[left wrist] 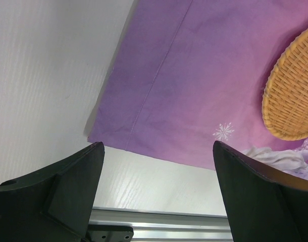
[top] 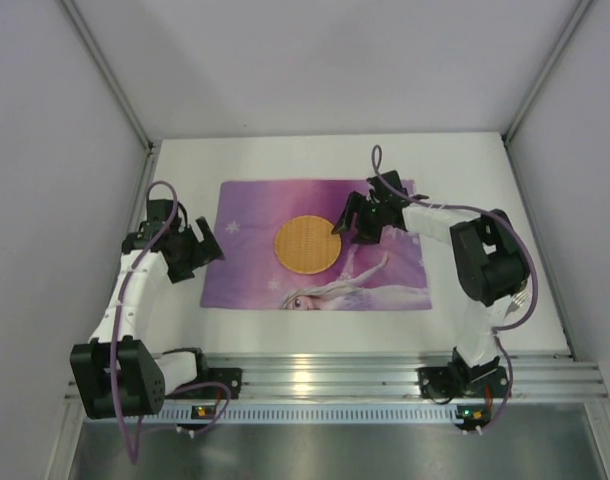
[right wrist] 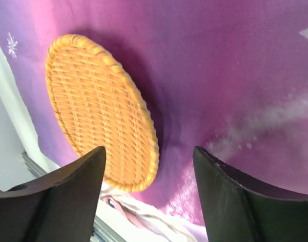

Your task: Set the dinner table for one person

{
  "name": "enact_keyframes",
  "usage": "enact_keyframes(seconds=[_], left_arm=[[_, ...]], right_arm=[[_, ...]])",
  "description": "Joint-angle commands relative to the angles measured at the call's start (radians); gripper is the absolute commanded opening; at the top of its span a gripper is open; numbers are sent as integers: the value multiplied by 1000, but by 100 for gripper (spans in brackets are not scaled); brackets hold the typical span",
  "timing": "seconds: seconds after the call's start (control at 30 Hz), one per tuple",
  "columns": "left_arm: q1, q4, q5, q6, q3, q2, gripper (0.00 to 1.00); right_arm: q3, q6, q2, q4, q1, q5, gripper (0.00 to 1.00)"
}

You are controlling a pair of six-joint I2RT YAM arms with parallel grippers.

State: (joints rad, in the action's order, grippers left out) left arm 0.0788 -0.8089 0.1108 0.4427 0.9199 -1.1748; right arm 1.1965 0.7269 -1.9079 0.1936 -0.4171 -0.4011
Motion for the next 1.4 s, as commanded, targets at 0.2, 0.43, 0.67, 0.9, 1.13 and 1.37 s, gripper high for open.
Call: enact_keyframes(seconds=[0.2,0.43,0.67,0.9,1.13,1.37], left_arm=[[-10,34,-10,4,-12,20,94],[-22,42,0,-1,-16,12,94],[-50,43,10,-2,-15,-3,94],[-71,40,7,-6,-13,1,94],[-76,39,0,-2,-13,-5,94],[-76,39,4,-2,-13,-19,94]], right_arm=[[-10,-136,394,217,136,67,75],[-106,-221,544,536,654,253,77],[-143,-248,498,696,940,398,75],[-107,-236,428,744,1035,599,74],[-178,-244,391,673,1035,597,60],[-238,-247,337,537,1035,535,52]])
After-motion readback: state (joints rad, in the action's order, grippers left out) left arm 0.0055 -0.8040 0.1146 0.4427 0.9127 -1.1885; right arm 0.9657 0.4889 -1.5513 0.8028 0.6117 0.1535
